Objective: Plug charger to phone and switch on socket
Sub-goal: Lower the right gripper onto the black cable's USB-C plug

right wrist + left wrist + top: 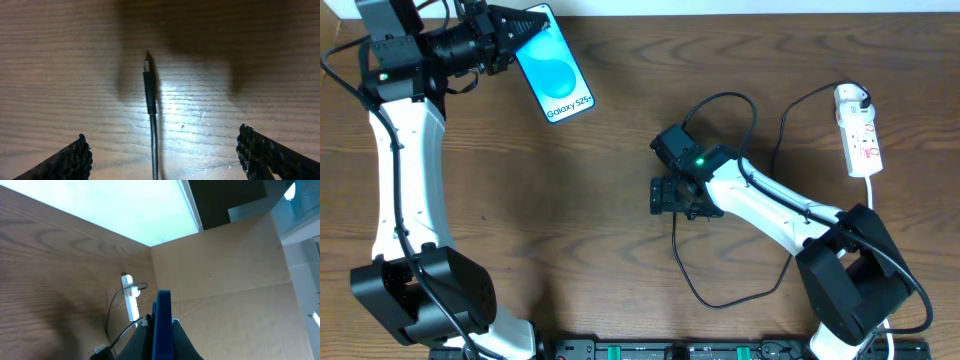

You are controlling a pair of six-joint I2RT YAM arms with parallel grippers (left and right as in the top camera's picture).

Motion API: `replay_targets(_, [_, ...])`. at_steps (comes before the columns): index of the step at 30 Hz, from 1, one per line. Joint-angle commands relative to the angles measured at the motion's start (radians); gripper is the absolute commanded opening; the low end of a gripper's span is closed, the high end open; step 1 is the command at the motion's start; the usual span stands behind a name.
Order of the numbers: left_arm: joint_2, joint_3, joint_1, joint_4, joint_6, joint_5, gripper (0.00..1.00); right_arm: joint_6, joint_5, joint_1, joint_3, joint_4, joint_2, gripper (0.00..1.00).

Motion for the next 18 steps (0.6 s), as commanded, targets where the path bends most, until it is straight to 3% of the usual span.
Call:
replay_targets(1, [-0.011, 0.016, 0.002, 0.005, 0.002, 0.039, 0.08, 0.032, 0.026, 0.01, 0.032, -0.01, 0.046, 0.92])
replay_targets(13, [-0.011, 0.016, 0.002, 0.005, 0.002, 0.039, 0.07, 0.03, 0.072, 0.045, 0.151, -0.116, 0.173, 0.87])
replay_targets(17, [-0.011, 0.016, 0.002, 0.005, 0.002, 0.039, 0.07, 0.03, 0.072, 0.045, 0.151, -0.112, 0.204, 0.66])
replay_targets(18, [-0.011, 0.016, 0.002, 0.005, 0.002, 0.039, 0.08, 0.03, 0.072, 0.045, 0.151, -0.111, 0.205, 0.56])
